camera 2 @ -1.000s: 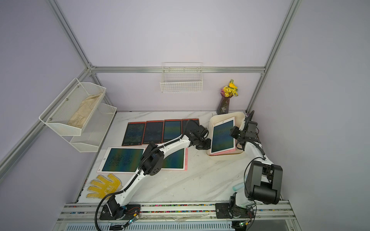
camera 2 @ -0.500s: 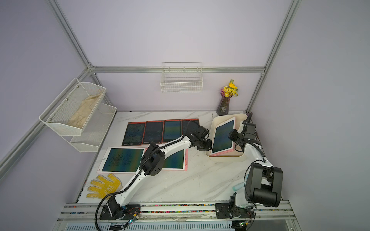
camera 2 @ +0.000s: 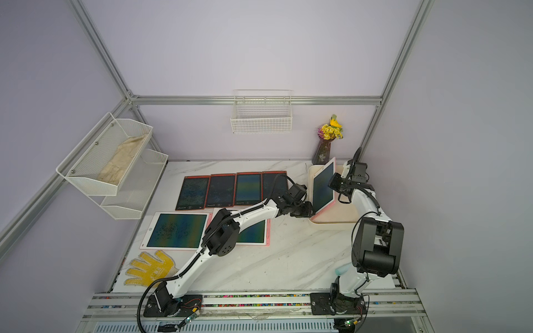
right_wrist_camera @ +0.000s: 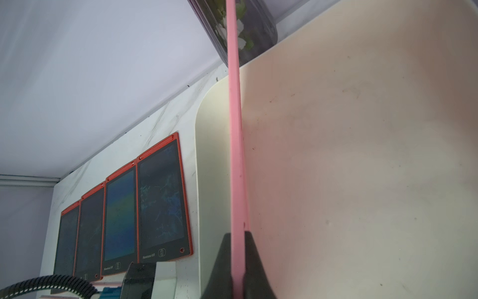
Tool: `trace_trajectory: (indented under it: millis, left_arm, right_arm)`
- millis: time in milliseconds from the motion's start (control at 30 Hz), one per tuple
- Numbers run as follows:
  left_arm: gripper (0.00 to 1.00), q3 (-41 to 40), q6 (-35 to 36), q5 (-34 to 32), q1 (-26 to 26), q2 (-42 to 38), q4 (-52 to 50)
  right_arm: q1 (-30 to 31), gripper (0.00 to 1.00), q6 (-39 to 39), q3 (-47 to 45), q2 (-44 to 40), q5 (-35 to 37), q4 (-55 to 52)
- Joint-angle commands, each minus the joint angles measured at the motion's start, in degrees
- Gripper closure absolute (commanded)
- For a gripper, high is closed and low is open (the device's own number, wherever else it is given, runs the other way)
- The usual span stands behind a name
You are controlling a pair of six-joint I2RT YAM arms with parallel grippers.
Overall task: Take out the writing tablet from the storage box
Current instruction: Pick up the writing tablet from the storage box.
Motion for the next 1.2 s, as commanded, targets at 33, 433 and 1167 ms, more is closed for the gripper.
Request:
trace_trajectory:
  millis: [33,433,1167]
  left_arm:
    - [0.58,2.37,0.17,7.15,-2.81,-0.45,6.41]
    - [0.5,1.86,-2.2,8.01,-5.72,0.29,14.35]
    - [0.29,-14.38,5.43,4.1,-4.44,-14.16,16.44]
  right_arm:
    - [0.06,1.0,0.36,2.17,-2.32,4.54,-4.59]
    - [-2.1,1.0,1.01,7.06,-6.03,9.06,-6.64]
    - [-2.19,1.0,1.41,15.01,-5.63,9.6,-10.19]
